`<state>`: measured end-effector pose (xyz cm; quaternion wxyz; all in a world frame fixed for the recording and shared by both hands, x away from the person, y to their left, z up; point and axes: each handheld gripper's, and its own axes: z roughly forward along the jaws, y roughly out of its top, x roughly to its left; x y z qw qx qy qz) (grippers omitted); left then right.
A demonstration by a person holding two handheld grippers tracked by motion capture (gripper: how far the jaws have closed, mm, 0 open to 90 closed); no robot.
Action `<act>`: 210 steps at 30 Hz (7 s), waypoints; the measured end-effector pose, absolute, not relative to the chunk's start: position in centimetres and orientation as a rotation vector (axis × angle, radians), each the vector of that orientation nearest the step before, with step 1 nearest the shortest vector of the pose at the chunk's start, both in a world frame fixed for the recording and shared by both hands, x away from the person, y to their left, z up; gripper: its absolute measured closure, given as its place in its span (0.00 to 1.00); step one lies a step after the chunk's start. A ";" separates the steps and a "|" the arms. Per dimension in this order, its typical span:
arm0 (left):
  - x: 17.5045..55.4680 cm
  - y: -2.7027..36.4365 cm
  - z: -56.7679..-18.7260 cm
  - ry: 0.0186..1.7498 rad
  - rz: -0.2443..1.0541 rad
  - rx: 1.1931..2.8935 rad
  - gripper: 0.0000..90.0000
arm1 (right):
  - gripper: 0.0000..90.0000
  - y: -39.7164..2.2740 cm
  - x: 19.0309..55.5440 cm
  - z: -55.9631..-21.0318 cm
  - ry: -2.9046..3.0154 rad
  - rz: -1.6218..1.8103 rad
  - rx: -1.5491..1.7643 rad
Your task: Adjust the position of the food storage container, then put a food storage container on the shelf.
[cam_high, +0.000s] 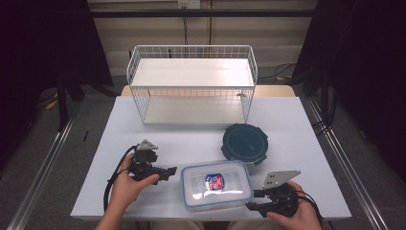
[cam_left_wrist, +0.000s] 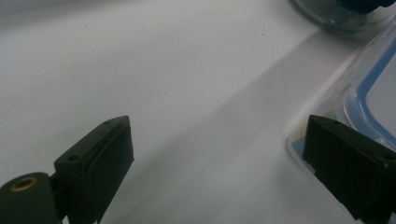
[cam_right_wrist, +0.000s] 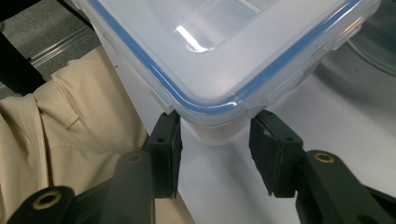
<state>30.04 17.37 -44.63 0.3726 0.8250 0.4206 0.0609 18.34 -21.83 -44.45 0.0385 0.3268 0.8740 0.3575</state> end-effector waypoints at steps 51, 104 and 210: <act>29.0 21.3 -42.1 1.214 0.050 1.935 0.09 | 0.61 -15.8 22.3 -45.1 2.623 1.143 1.079; 28.0 20.5 -43.6 1.244 -0.123 1.960 0.08 | 0.14 -18.0 26.1 -44.1 2.395 1.571 1.571; 27.5 20.9 -46.4 1.355 -0.516 1.648 0.37 | 0.49 -18.8 25.5 -47.0 2.184 1.725 2.193</act>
